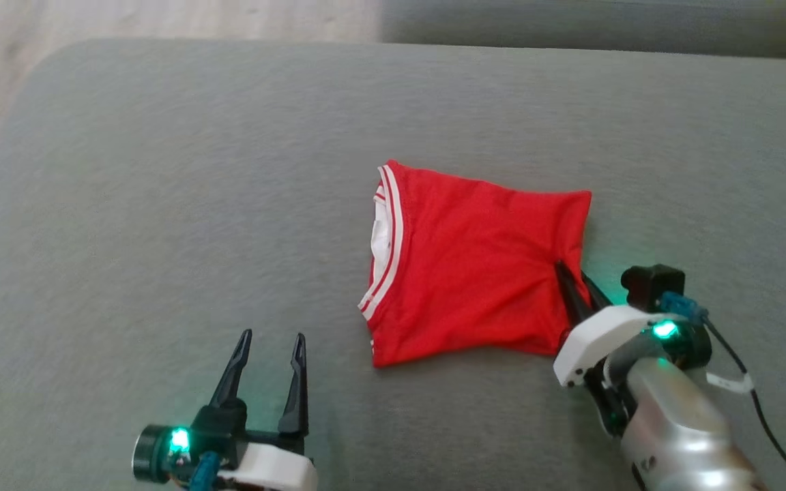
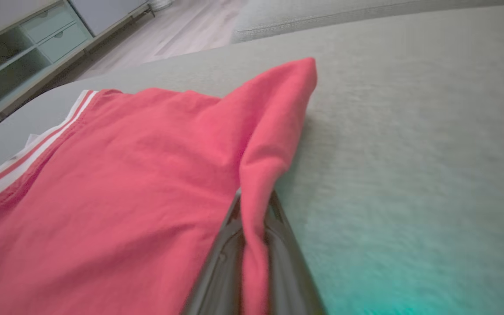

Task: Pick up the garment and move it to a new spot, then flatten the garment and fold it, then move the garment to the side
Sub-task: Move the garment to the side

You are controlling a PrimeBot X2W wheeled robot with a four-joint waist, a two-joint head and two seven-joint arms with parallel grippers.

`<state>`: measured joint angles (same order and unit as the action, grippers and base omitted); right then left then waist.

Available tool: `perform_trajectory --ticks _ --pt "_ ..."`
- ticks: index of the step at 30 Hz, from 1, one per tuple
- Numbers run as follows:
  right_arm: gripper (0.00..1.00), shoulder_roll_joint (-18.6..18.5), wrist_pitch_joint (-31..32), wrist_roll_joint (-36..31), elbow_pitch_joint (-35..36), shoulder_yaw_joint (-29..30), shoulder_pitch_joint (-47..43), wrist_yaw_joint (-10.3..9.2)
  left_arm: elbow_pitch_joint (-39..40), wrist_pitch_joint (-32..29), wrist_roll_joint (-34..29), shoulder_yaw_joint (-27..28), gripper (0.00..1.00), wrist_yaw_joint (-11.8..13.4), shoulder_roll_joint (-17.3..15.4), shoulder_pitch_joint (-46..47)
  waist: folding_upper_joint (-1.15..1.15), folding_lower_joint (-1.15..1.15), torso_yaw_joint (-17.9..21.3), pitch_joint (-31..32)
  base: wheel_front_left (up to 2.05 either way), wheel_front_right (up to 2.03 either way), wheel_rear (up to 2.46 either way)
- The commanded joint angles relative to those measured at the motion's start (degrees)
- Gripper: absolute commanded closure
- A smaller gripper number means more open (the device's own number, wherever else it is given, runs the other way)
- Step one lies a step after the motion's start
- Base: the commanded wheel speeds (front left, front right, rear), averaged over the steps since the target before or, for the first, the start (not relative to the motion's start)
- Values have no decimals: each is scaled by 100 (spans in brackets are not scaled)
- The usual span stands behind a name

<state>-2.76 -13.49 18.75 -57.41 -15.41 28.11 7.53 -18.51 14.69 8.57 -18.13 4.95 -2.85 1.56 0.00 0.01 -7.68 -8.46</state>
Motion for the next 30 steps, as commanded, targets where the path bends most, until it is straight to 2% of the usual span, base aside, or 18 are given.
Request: perform_trajectory --ticks 1,9,15,19,24,30 --pt "100 -12 -91 70 100 -132 -177 -4 153 30 8 207 0 -23 -3 278 0 -1 541 104 0 0 0" --pt "100 -12 -148 332 497 -464 -563 -4 115 31 -36 289 0 -64 -3 482 0 -1 2113 84 0 0 0" --pt "100 -12 -150 394 853 -484 -703 -4 62 31 -89 269 0 -118 -3 590 0 -1 2816 -20 0 0 0" --pt "100 -12 -150 370 1017 -407 -715 -4 54 31 -94 223 0 -125 -3 643 0 -1 2965 -94 0 0 0" --pt "100 -24 -151 136 1141 -182 -532 -4 15 31 -105 121 0 -136 -3 691 0 -1 2947 -204 0 0 0" --pt "100 -320 -151 -179 1120 124 33 -4 -7 31 -114 32 0 -141 -3 722 0 -1 2796 -319 0 0 0"
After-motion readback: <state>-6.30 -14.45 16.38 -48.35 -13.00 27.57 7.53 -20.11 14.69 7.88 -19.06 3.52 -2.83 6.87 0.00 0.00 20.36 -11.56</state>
